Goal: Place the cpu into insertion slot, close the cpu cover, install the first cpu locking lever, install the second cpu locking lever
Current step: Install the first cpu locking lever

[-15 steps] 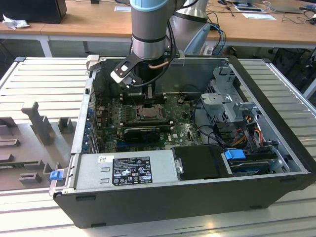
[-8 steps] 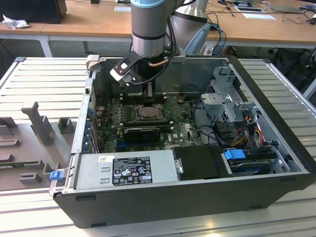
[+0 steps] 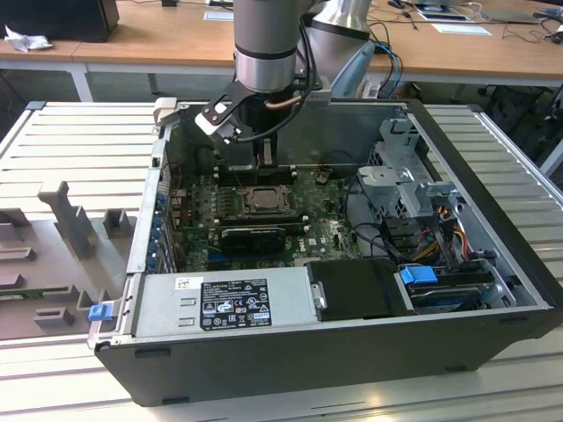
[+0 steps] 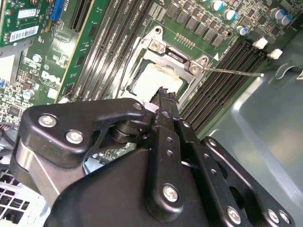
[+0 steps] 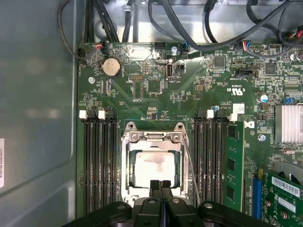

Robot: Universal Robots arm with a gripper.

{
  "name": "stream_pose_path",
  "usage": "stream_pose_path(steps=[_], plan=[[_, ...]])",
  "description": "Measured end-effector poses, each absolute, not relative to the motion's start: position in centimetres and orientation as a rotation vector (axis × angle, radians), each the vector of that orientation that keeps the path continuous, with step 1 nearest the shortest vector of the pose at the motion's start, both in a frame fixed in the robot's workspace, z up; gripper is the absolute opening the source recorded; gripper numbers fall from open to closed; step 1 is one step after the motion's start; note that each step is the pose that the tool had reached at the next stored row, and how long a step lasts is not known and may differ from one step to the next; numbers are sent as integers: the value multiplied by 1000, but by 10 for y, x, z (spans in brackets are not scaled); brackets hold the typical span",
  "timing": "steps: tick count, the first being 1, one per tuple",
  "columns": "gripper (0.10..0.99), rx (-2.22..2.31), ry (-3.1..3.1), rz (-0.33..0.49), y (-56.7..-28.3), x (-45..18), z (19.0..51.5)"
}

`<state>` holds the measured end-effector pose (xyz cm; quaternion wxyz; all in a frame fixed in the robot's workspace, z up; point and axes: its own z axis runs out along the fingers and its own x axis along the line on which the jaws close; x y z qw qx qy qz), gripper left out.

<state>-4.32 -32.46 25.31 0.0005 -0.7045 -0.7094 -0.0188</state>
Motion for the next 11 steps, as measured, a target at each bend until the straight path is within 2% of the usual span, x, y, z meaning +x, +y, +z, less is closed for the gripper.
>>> stream_pose_path(steps=[11], plan=[[106,-2213,-2228,-60,-325,-43,258]])
